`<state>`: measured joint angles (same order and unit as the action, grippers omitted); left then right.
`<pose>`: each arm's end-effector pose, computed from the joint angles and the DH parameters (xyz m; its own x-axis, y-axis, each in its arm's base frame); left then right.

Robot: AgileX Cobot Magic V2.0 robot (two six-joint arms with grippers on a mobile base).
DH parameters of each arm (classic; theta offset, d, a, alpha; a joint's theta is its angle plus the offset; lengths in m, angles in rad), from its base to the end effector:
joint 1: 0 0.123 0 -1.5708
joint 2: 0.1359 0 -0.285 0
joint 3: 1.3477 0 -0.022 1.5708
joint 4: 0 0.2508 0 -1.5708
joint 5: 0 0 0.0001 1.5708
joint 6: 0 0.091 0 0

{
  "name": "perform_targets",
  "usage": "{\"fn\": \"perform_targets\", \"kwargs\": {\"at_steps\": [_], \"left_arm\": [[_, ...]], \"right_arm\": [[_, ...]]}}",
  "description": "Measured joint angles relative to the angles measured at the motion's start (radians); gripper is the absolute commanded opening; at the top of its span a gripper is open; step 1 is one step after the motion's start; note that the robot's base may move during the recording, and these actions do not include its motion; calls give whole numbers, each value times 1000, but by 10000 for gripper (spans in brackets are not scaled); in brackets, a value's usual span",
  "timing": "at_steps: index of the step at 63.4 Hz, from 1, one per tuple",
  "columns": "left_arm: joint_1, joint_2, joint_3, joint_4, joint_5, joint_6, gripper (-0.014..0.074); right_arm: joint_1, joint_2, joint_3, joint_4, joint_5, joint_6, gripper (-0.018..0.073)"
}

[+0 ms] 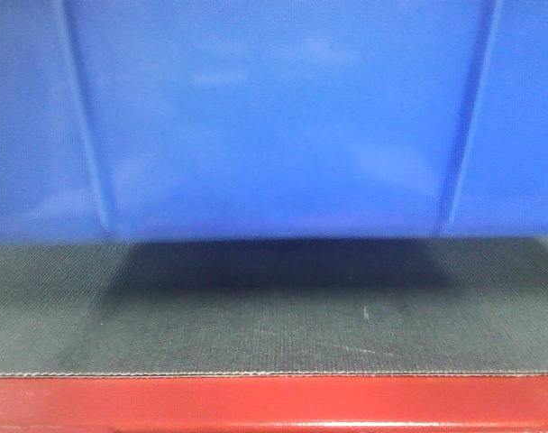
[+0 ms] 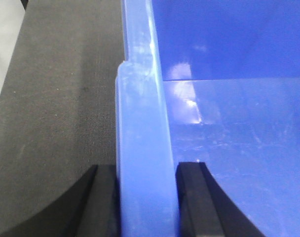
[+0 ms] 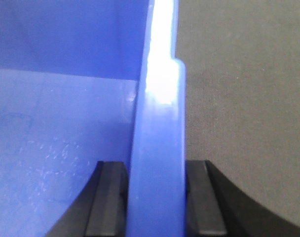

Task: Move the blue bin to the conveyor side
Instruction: 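Lower the blue bin with both grippers onto the grey conveyor belt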

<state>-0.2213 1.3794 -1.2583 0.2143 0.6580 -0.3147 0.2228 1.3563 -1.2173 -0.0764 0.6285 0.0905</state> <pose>0.3008 -0.0555 0.3642 -0.6248 -0.0055 -0.7808 0.0296 0.9991 -0.0307 0.2934 0.0623 0.3589 -0.6175 -0.1106 -0.7787 -0.1691 0.9856 -0.0059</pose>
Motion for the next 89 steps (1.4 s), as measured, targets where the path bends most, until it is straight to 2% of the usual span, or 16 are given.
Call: {"fn": "perform_targets", "kwargs": {"at_steps": [27, 55, 60, 67, 72, 76, 82, 86, 89], "left_arm": [[12, 145, 7, 6, -92, 2, -20], [18, 157, 7, 8, -138, 4, -20], [20, 157, 7, 8, -143, 4, -20], [21, 157, 7, 8, -144, 4, -7], [21, 157, 7, 8, -149, 4, 71], [21, 157, 7, -4, -156, 4, 197], [17, 157, 7, -26, -176, 4, 434], [11, 157, 7, -40, -185, 4, 524], [9, 157, 7, -44, -189, 4, 555]], "right_arm": [[-9, 103, 0, -15, -53, 0, -81], [-12, 157, 0, -15, -76, 0, -71], [-12, 157, 0, -15, -83, 0, 13], [-12, 157, 0, -15, -87, 0, 220], [-12, 157, 0, -10, -87, -3, 351], [-10, 157, 0, 2, -93, -2, 421], [-7, 157, 0, 19, -103, -2, 435], [-1, 157, 0, 26, -109, -2, 432], [1, 157, 0, 36, -114, -2, 432]]}}
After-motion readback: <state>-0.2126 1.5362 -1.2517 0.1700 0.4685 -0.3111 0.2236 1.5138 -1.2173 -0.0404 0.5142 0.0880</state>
